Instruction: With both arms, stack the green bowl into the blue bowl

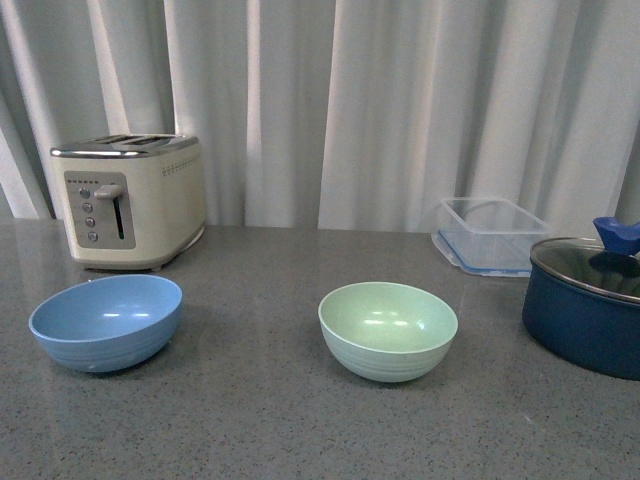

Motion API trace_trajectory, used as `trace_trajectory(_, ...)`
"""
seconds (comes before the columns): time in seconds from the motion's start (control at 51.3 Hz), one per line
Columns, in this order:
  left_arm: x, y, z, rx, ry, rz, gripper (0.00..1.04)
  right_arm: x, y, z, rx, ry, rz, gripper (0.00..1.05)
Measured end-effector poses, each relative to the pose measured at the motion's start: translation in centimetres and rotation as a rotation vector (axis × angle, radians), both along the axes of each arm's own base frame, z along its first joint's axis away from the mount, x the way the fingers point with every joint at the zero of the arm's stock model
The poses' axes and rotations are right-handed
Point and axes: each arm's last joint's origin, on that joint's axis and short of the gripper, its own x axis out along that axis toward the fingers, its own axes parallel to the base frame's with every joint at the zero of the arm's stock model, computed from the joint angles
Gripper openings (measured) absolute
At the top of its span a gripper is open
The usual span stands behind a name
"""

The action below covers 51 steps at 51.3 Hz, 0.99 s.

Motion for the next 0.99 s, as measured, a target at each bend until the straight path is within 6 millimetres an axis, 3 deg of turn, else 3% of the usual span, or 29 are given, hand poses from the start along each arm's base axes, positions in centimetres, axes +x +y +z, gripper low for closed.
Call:
trace_trajectory(0.39, 0.0, 0.0, 0.0, -0.004, 0.003, 0.009, 0.98, 0.0, 0.0, 0.0, 0.000, 0.000, 0.000, 0.95)
trace_trajectory(0.546, 1.0, 0.8, 0.4, -0.050, 0.446, 0.431, 0.98, 0.0, 0.0, 0.0, 0.000, 0.000, 0.000, 0.95)
trace_trajectory(0.624, 3.3, 2.1, 1.7, -0.076, 0.498, 0.538, 0.98, 0.0, 0.0, 0.0, 0.000, 0.001, 0.000, 0.95)
trace_trajectory(0.761, 7.5, 3.2, 5.0, -0.099, 0.486, 0.423, 0.98, 0.0, 0.0, 0.0, 0.000, 0.001, 0.000, 0.95)
trace_trajectory(0.995, 13.4, 3.8, 6.6, -0.089, 0.552, 0.345, 0.98, 0.0, 0.0, 0.0, 0.000, 0.001, 0.000, 0.95)
